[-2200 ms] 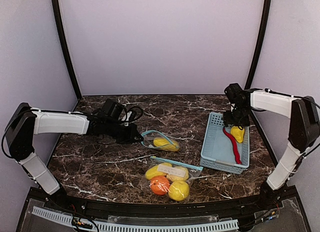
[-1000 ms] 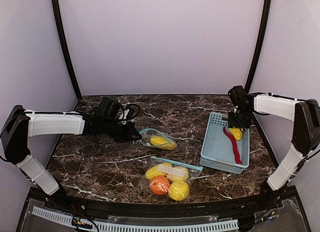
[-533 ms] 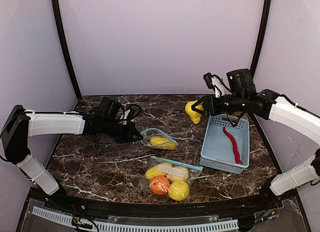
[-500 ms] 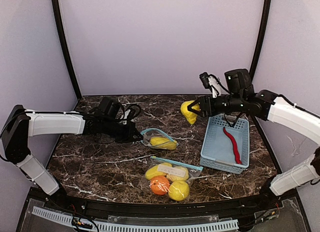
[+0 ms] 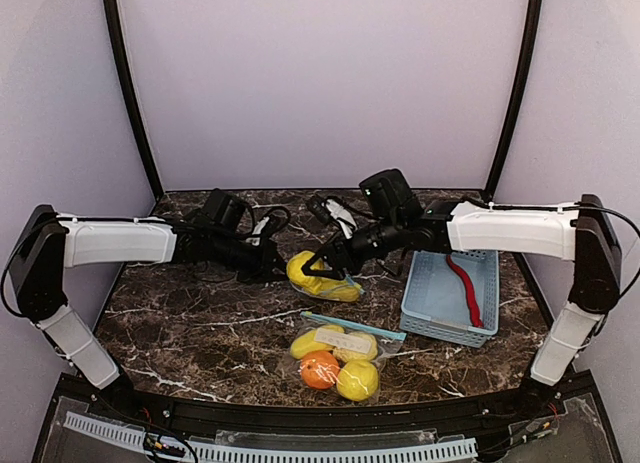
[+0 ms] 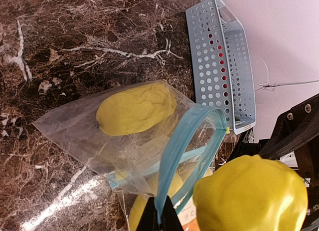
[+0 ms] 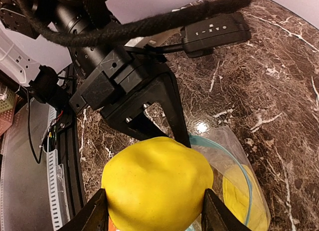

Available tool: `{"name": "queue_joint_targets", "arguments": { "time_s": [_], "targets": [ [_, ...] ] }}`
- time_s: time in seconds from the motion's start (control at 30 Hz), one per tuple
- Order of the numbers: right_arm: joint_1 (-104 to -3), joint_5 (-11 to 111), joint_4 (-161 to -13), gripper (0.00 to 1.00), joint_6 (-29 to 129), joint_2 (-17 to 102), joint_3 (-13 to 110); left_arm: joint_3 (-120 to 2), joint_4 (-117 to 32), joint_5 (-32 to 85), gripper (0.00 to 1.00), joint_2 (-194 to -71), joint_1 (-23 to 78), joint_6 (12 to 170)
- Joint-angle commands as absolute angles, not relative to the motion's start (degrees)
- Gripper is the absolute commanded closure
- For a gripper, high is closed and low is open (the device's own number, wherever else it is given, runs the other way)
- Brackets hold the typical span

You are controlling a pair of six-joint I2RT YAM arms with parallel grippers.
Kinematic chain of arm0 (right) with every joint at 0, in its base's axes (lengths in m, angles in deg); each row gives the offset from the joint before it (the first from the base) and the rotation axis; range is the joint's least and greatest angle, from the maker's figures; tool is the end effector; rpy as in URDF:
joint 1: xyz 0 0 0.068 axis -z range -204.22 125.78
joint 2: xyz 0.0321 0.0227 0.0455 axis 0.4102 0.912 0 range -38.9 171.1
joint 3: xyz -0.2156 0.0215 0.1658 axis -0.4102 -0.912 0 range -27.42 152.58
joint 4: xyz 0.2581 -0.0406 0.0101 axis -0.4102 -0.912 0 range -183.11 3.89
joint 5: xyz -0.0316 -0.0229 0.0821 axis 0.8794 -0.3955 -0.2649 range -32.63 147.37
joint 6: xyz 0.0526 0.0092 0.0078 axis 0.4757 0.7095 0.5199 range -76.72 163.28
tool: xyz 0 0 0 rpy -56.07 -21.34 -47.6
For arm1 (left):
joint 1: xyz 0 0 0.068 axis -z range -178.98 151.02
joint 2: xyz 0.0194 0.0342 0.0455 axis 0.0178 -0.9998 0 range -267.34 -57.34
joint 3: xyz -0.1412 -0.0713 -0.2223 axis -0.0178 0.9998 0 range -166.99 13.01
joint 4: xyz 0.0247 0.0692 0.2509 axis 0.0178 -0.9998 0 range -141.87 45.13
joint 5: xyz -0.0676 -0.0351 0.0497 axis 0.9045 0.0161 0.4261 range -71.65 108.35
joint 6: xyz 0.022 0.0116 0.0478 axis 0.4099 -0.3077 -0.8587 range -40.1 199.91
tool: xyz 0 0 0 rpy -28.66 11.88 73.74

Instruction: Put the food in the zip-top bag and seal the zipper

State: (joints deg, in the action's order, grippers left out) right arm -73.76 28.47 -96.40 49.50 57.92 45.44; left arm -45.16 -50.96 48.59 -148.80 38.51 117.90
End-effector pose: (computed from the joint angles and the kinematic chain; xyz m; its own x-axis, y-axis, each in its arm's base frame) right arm 0.2377 0.3053 0.2718 -0.4632 -0.3970 -0.7923 -0.8804 0.3088 0.3599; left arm 0.2631 -0.2245 0.2267 -0.9105 0.0282 -0.4125 0.3479 0.5913 -0.7276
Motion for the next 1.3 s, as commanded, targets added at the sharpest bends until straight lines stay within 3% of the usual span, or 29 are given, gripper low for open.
{"name": "queue_joint_targets", "arguments": {
  "time_s": [0.0, 0.37, 0.97, 1.07, 1.27],
  "targets": [
    [-74.8, 30.1, -95.0, 0.63, 46.0, 61.0, 48.8, -47.4, -53.5, 50.8, 0.99, -149.9, 38.3, 117.1],
    [-74.9, 41.7, -102.3, 0.65, 47.0, 67.2, 53.0, -47.6, -54.4, 49.4, 0.99, -149.8, 37.8, 116.3],
    [-77.8, 44.3, -113.5, 0.63, 45.7, 78.7, 66.2, -47.4, -53.4, 48.1, 0.99, -149.8, 37.7, 116.2],
    [-78.0, 45.4, -114.3, 0.57, 46.3, 79.2, 67.0, -47.2, -53.5, 47.6, 0.99, -149.4, 37.7, 116.2],
    [-78.0, 46.5, -114.8, 0.30, 46.6, 74.4, 65.6, -45.2, -53.2, 46.2, 0.99, -148.2, 36.7, 116.8]
  ]
}}
